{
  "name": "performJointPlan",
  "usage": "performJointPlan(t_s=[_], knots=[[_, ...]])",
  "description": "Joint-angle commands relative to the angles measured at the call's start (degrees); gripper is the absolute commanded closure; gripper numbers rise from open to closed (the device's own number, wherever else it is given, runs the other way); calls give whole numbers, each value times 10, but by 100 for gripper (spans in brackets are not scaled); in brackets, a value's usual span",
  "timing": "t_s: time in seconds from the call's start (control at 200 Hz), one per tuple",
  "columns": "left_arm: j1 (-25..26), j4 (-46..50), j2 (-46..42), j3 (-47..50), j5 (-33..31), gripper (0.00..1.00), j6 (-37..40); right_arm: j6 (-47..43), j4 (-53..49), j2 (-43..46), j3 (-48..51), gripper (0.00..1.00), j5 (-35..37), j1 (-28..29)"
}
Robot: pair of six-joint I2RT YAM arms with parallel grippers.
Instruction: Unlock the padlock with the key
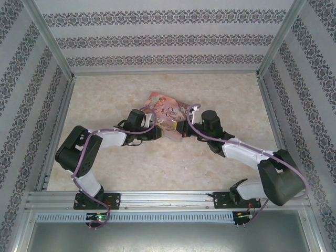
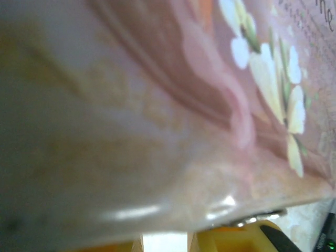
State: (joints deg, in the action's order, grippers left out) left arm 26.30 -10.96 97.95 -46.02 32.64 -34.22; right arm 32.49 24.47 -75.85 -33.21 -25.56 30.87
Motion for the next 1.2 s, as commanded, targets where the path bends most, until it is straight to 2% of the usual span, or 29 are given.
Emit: performJointPlan(t_s=[0.0, 0.39, 0.62, 1.194], knots=[[5, 40, -19, -39, 30, 90, -40, -86, 18, 29, 35, 100, 44, 35], [5, 94, -26, -83, 48, 91, -89, -127, 102, 0, 111, 100, 177, 129], [4, 101, -26, -94, 66, 91, -116, -131, 159, -47, 124, 100, 242, 157], [5, 123, -37, -102, 63, 92, -131, -182, 200, -125, 93, 100, 287, 178]])
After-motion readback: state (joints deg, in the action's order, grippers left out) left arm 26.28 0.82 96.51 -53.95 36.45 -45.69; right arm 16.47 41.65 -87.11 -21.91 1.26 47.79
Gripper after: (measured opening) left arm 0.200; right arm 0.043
